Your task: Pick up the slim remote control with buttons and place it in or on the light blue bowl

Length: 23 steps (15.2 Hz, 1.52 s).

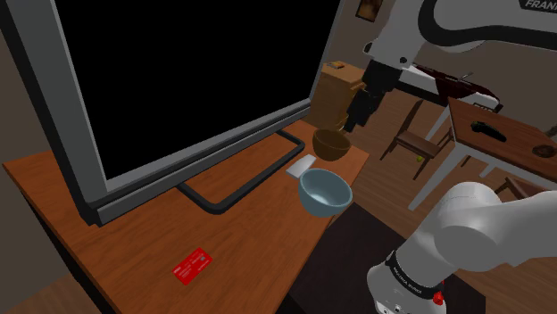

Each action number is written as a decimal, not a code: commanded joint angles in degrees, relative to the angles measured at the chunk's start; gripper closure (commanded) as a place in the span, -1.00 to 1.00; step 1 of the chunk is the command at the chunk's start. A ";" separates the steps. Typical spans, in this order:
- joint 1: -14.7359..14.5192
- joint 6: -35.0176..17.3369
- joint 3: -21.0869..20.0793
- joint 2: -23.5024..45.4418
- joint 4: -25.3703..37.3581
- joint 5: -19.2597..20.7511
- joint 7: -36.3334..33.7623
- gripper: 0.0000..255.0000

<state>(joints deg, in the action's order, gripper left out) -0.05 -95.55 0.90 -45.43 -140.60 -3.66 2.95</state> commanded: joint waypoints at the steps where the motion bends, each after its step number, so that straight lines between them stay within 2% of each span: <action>1: 0.00 0.00 0.00 0.00 0.00 0.00 0.00 -1.00; 13: 8.41 -22.68 -4.64 21.96 -0.60 -1.20 -23.66 -1.00; 23: 14.48 -36.86 -4.42 41.60 4.49 1.29 -43.28 -1.00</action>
<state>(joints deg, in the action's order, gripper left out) 13.79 -131.00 -3.81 -5.53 -136.36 -2.68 -38.33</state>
